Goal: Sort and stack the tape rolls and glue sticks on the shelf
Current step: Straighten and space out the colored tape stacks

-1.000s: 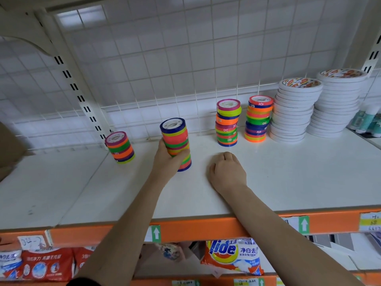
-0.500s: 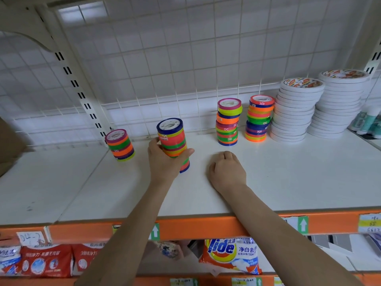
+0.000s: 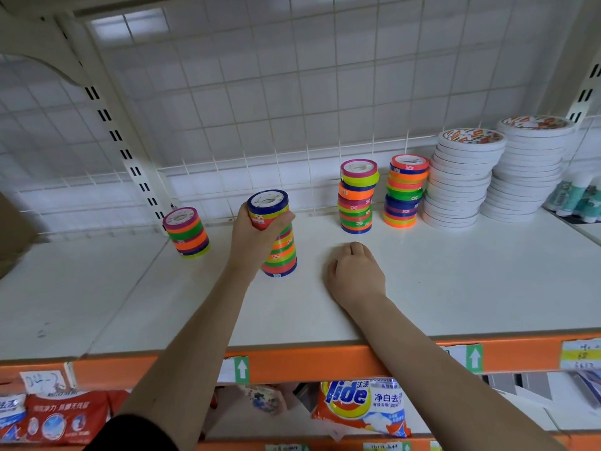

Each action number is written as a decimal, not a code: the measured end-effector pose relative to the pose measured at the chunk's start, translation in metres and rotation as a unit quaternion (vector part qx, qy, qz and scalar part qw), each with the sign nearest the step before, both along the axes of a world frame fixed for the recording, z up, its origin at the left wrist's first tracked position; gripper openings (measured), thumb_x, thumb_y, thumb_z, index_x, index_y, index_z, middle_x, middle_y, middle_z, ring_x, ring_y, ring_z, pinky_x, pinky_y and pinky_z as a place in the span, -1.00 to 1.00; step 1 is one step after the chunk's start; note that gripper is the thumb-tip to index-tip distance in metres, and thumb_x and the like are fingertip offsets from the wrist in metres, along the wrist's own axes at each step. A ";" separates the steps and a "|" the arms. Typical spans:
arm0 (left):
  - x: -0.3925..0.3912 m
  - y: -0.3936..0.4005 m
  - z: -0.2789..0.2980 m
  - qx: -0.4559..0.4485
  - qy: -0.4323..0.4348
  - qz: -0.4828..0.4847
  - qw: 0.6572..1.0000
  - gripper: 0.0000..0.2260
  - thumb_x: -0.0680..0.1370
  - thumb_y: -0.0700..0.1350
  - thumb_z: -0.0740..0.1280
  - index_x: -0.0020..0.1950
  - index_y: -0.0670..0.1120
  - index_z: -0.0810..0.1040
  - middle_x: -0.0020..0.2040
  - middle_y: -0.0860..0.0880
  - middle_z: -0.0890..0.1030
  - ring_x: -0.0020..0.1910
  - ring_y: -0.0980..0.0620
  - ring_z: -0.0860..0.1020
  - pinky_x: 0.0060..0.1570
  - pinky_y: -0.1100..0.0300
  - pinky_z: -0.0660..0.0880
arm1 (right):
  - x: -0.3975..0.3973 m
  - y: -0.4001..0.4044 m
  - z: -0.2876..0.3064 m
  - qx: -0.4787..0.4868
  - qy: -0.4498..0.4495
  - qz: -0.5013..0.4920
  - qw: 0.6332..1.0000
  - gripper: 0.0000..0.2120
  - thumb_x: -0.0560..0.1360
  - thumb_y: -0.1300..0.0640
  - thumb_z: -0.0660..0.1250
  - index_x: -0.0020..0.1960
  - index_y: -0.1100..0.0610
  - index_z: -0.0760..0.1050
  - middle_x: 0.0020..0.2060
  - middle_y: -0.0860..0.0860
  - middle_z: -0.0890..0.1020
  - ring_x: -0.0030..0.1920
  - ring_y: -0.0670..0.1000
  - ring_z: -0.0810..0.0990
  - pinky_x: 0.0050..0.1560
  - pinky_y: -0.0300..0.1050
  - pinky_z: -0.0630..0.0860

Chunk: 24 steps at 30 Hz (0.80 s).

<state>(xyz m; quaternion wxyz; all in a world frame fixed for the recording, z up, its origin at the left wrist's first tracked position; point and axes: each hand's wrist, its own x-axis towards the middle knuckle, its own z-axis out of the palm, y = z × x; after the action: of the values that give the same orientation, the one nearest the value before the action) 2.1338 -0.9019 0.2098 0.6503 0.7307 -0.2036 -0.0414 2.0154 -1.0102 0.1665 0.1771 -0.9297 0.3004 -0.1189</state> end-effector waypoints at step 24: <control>-0.010 -0.007 0.002 -0.057 -0.092 0.038 0.993 -0.60 0.53 -0.13 0.32 0.34 -0.01 0.31 0.06 0.17 0.47 0.06 0.14 0.50 -0.02 0.32 0.50 | 0.001 -0.001 -0.002 0.010 -0.011 -0.009 1.000 -0.61 0.60 0.09 0.01 0.34 0.25 0.32 0.27 0.11 0.39 0.33 0.07 0.30 0.29 -0.13 0.29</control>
<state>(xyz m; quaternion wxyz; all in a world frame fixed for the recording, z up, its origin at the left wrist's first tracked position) 2.1234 -0.9086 0.2113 0.6701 0.7008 -0.2366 0.0626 2.0166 -1.0107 0.1646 0.1883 -0.9238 0.3077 -0.1280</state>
